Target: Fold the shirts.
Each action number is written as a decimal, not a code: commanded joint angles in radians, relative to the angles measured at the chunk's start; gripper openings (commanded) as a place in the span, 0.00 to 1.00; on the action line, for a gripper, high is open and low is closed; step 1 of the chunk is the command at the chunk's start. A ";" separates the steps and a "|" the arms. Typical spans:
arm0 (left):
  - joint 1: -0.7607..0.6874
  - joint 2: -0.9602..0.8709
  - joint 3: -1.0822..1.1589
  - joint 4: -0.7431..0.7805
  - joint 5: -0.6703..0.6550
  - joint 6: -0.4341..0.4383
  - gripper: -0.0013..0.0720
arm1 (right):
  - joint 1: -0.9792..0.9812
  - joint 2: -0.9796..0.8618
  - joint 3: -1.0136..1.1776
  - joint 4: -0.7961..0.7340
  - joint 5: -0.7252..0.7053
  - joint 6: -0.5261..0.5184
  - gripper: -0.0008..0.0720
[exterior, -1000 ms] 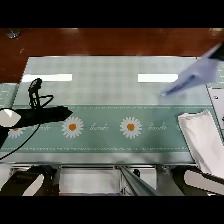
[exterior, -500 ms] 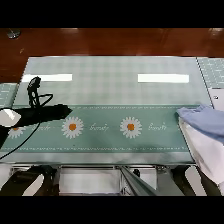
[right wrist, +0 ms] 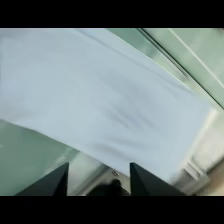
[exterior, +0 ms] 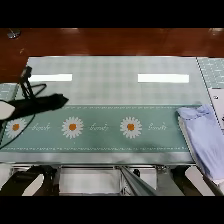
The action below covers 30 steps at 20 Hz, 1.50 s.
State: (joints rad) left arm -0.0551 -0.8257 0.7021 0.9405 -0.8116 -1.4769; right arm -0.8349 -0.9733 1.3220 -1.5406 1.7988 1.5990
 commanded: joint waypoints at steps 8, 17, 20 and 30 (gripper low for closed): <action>-0.134 -0.430 0.839 0.252 -0.361 -0.037 0.05 | 0.874 -0.429 0.360 0.229 -0.510 -0.070 0.03; -0.113 -0.528 0.588 0.341 -0.324 -0.078 0.06 | 1.012 -0.598 0.082 0.095 -0.604 0.001 0.03; -0.105 -0.535 0.588 0.340 -0.323 -0.077 0.06 | 1.012 -0.596 0.082 0.095 -0.606 0.001 0.03; -0.108 -0.587 0.587 0.339 -0.323 -0.077 0.06 | 1.012 -0.596 0.082 0.095 -0.606 0.001 0.03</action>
